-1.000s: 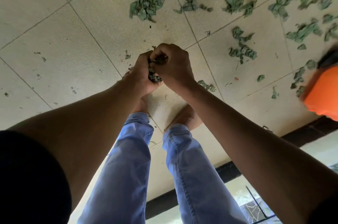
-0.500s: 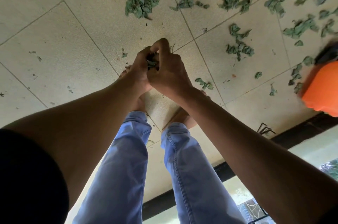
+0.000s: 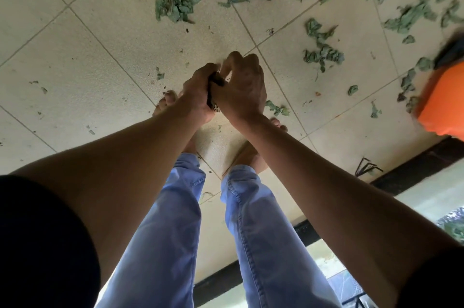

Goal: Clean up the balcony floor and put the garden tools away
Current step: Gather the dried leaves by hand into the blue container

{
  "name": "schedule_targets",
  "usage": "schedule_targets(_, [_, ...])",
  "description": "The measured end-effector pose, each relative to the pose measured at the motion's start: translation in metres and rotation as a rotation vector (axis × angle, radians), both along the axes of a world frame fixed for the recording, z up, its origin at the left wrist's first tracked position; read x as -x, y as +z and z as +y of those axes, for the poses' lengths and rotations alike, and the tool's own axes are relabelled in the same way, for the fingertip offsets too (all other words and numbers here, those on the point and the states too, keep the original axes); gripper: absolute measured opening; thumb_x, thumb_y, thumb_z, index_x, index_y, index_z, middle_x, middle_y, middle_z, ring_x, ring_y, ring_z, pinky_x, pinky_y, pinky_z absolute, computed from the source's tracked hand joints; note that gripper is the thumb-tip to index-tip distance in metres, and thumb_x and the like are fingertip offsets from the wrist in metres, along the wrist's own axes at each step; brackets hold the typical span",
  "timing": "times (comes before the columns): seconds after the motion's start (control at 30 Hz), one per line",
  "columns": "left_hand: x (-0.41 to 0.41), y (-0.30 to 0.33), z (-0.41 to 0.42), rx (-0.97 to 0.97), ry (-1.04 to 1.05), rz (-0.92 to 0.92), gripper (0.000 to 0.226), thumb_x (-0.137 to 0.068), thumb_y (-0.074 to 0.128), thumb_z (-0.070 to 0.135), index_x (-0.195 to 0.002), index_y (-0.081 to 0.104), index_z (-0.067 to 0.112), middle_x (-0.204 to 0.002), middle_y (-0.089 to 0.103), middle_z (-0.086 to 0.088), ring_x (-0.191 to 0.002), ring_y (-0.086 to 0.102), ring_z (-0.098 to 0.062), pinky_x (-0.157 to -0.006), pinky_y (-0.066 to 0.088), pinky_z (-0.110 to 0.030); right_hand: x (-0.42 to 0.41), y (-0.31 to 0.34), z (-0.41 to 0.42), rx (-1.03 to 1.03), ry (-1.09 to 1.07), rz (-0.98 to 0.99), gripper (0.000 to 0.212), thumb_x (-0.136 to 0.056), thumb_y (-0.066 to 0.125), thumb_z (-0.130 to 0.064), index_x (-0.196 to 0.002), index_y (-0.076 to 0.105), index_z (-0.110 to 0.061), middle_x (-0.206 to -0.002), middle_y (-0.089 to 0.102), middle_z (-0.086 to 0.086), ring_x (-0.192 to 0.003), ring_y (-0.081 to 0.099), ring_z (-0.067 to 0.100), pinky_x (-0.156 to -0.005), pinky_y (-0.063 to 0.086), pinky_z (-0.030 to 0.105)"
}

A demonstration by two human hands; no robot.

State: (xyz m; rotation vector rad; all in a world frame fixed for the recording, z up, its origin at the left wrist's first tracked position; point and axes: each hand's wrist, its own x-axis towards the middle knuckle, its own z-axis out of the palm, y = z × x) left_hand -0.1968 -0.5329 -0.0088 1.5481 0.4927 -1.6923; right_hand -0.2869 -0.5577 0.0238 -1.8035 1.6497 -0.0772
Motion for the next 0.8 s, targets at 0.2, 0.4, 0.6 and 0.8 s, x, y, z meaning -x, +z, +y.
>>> schedule_targets(0.2, [-0.002, -0.011, 0.000, -0.098, 0.053, 0.027, 0.025, -0.089, 0.075, 0.020, -0.075, 0.056, 0.015, -0.060, 0.061, -0.001, -0.054, 0.061, -0.013, -0.041, 0.045, -0.020, 0.074, -0.029, -0.003, -0.169, -0.211, -0.038, 0.019, -0.084, 0.066, -0.020, -0.102, 0.059, -0.023, -0.095, 0.062, -0.008, -0.089, 0.061, 0.011, -0.065, 0.046, 0.025])
schedule_targets(0.4, [0.003, -0.023, 0.003, -0.103, 0.006, 0.108, 0.021, -0.090, 0.075, 0.022, -0.084, 0.057, 0.014, -0.068, 0.062, -0.002, -0.059, 0.064, -0.013, -0.043, 0.046, -0.019, 0.141, -0.074, 0.010, -0.264, -0.069, 0.353, 0.061, -0.086, 0.072, -0.043, -0.133, 0.042, -0.017, -0.125, 0.045, 0.016, -0.107, 0.053, 0.035, -0.073, 0.041, 0.035])
schedule_targets(0.6, [0.014, -0.025, 0.007, -0.128, -0.048, 0.145, 0.025, -0.092, 0.073, 0.022, -0.078, 0.053, 0.017, -0.066, 0.060, -0.001, -0.058, 0.062, -0.012, -0.042, 0.045, -0.018, 0.120, -0.083, 0.011, -0.100, 0.061, 0.220, 0.035, -0.092, 0.064, -0.009, -0.125, 0.055, -0.012, -0.121, 0.048, 0.017, -0.097, 0.057, 0.028, -0.070, 0.051, 0.034])
schedule_targets(0.8, [0.015, -0.024, 0.009, -0.140, -0.108, 0.189, 0.026, -0.093, 0.072, 0.024, -0.077, 0.053, 0.017, -0.067, 0.060, -0.001, -0.060, 0.061, -0.011, -0.042, 0.045, -0.017, 0.111, -0.085, 0.004, -0.141, 0.182, 0.170, 0.024, -0.076, 0.058, 0.016, -0.085, 0.067, -0.004, -0.101, 0.062, 0.015, -0.086, 0.063, 0.031, -0.062, 0.047, 0.029])
